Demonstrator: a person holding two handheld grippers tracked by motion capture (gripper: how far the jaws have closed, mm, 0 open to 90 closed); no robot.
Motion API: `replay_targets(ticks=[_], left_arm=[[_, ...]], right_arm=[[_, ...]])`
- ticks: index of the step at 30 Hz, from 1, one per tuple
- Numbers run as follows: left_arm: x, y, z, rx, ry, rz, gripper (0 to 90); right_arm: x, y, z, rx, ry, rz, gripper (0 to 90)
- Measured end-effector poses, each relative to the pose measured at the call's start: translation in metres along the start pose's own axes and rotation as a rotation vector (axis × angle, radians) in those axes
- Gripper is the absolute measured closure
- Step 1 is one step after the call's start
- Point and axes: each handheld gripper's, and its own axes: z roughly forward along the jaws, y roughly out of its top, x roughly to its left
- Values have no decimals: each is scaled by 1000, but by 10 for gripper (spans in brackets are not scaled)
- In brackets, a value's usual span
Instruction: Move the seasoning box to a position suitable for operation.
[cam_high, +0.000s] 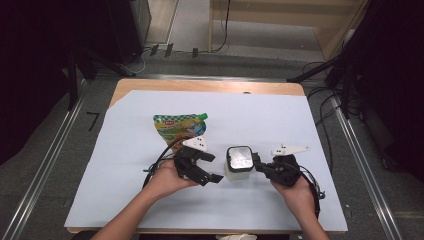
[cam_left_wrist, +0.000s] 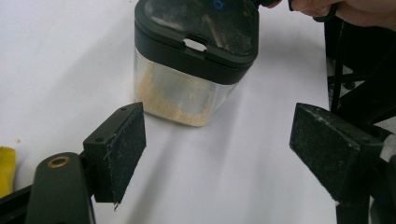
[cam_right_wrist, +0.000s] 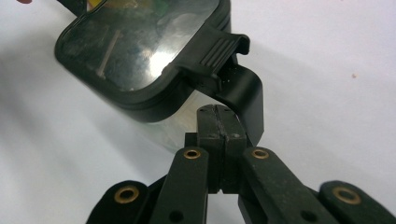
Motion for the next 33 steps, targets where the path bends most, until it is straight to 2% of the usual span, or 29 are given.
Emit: replay_targets(ticks=[3,4,7,8,9,10,13,17,21,26,33], left_arm=[[2,7,4,-6,-14,8,192],[3,12,6,-7,-13,28,192],[5,17,9,-12,-19,26,184],[8,21,12,-19,-38,15,172],[8,21,12,-19,-38,15,162],[10,24,16,-16,-56,3,157],[11,27,23,-8,-61,-9,127],[12,27,31,10,-53,-5,103],[14,26,36,16,-52,-6,104],[14,26,45,10,-36,14,119],[15,25,50,-5,-26,38,127]], right_arm=[[-4,2,1,-1,2,0,900],[-6,3,1,2,4,4,900],[-8,5,2,6,7,8,900],[-10,7,2,11,12,7,900],[-11,8,1,12,13,6,900],[-11,8,-1,17,17,3,900],[-13,10,-9,17,12,-5,900],[-21,12,-17,-8,3,8,900],[-28,13,-16,-4,-10,6,900],[-35,19,-3,13,-10,7,900],[-33,18,3,1,-22,-1,900]])
